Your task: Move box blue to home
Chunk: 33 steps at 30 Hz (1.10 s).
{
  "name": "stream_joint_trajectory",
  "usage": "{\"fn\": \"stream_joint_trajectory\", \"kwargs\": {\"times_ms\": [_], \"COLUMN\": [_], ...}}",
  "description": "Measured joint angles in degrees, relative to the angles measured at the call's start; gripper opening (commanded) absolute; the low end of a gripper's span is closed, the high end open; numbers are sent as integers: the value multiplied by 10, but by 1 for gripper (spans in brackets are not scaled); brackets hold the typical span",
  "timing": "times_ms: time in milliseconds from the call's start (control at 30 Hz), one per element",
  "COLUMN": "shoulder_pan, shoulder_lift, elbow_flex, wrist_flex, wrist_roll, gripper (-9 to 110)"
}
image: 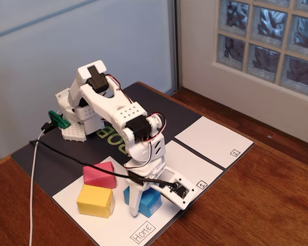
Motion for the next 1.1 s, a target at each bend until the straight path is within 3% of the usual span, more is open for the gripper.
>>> {"fn": "stream_joint_trajectory", "kwargs": {"times_ms": [600,1100], "shoulder_pan": [7,-26], "shoulder_lift": [206,500], "elbow_flex": [118,373], "wrist_flex": [16,16], "wrist_roll": [-12,-29], "gripper": [30,2]}}
